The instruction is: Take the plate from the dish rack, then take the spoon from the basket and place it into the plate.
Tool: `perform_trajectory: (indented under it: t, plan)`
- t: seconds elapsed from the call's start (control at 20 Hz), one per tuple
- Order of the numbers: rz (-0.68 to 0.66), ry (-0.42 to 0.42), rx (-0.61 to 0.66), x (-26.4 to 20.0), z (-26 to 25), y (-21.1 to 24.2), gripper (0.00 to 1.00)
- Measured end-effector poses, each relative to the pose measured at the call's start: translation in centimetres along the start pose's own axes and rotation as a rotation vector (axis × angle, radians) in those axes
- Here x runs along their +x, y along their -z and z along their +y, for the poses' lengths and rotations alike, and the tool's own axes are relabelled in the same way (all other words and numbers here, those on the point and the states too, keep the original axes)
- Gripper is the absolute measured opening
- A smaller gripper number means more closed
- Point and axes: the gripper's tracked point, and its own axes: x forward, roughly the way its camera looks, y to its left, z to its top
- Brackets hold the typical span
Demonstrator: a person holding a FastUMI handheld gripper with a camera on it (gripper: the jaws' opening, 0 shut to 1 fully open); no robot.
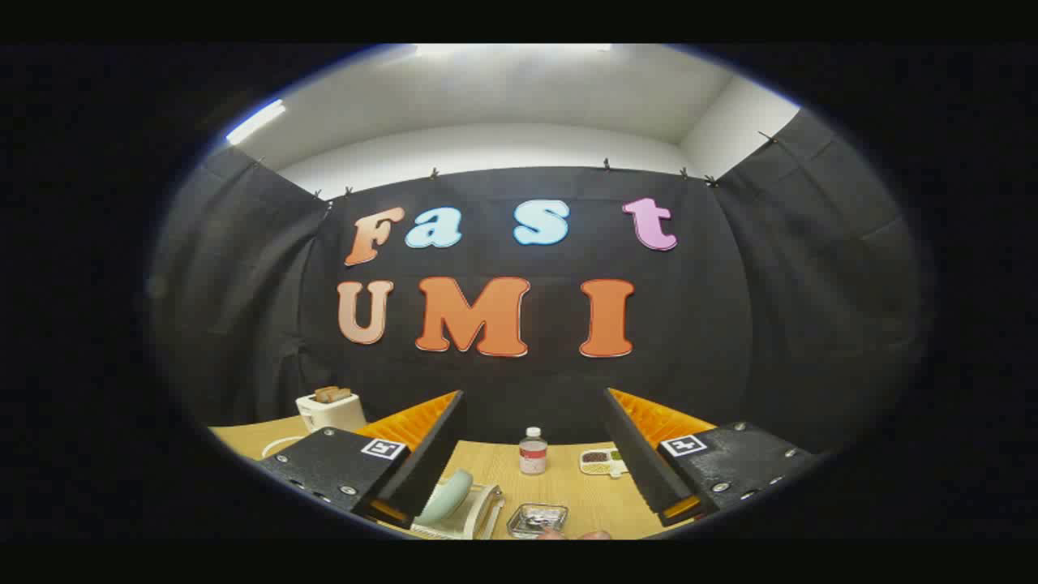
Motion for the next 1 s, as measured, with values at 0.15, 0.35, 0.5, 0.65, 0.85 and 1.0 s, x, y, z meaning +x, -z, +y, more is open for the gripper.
perform_trajectory:
  t: [0.15,0.35,0.5,0.65,0.85,1.0]
  plan:
    - [0.021,0.006,0.007,0.0,-0.5,0.3,0.98]
    - [0.023,0.009,-0.006,0.0,-1.1,0.2,0.98]
    - [0.028,0.012,-0.008,0.2,-1.4,0.1,0.98]
    - [0.022,0.006,-0.014,0.7,-1.3,-0.4,0.98]
    - [0.025,-0.006,-0.012,1.2,-0.8,-0.5,0.98]
    - [0.032,-0.016,-0.015,1.5,-0.5,-0.6,0.98]
